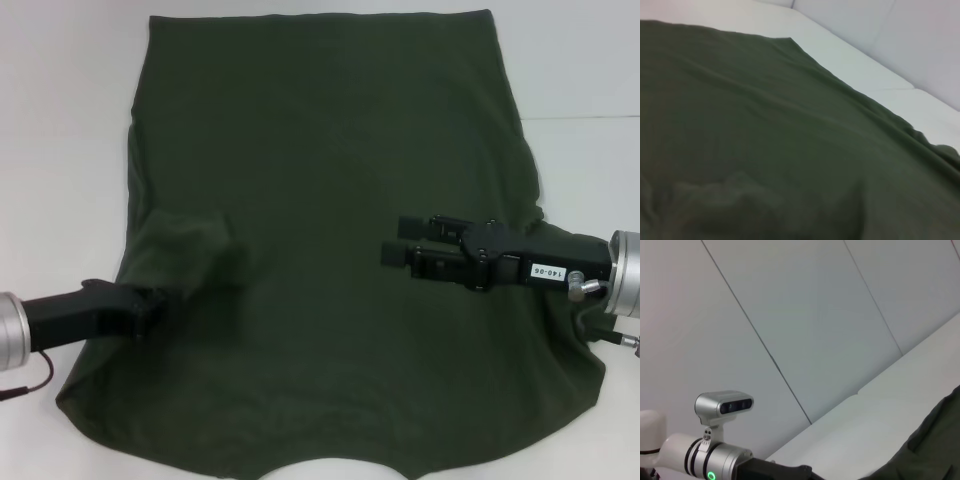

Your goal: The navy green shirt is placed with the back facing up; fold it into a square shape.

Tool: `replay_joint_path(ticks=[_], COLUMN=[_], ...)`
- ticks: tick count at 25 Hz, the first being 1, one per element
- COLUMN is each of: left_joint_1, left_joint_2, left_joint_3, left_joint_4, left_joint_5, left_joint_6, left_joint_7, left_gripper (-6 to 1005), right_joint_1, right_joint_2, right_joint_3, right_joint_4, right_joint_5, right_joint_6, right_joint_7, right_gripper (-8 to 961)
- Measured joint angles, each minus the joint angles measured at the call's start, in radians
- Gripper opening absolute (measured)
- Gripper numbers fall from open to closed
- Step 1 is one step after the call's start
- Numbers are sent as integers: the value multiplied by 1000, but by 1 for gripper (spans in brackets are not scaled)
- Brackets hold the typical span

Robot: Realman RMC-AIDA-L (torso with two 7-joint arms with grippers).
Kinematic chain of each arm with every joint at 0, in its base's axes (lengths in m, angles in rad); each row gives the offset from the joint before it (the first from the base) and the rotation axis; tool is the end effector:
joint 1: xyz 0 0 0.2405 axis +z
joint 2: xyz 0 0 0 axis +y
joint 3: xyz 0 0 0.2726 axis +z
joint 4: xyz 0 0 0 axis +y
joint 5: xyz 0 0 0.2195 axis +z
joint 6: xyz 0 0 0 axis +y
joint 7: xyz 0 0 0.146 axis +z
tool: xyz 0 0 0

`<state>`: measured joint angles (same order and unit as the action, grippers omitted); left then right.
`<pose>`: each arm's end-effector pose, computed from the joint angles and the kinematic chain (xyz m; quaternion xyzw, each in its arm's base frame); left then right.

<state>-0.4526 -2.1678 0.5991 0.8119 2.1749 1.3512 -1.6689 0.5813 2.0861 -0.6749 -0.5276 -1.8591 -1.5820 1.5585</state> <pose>-0.3209 0.3432 -0.0112 -0.8792 -0.3818 -0.1795 0.2213 0.2527 0.3520 -0.0228 -0.8834 0.3139 0.3403 0.0732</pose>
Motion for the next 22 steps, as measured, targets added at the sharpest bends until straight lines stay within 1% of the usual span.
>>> replay_joint_path(ticks=[8,13,16,17,19,22], left_joint_1=[-3,-3,-3,-5,-11,-12], left_joint_2=[0,2,3,4,4,5], left_joint_3=[15,13,4,-2,-16,-17], left_joint_4=[-56,-56,-44,-40,-35,-42], left_joint_5=[1,4,-2,-7,-40,-86], left_joint_6=[53,134,184,206,269,309], left_joint_7=[-3,-5,-15,-18,-6,37], left_gripper=[16,102,153,171,205,344], right_joint_1=[1,7,8,8,5,-4], right_joint_2=[0,-5,-14,-14,-22,-34], right_joint_3=[0,0,2,2,5,10], right_joint_4=[0,-2,-3,-3,-6,-36], right_joint_5=[0,1,21,21,32,36], right_joint_6=[4,6,7,7,7,7], right_joint_7=[0,3,12,12,36,127], right_gripper=[767,767,766,766,766,766])
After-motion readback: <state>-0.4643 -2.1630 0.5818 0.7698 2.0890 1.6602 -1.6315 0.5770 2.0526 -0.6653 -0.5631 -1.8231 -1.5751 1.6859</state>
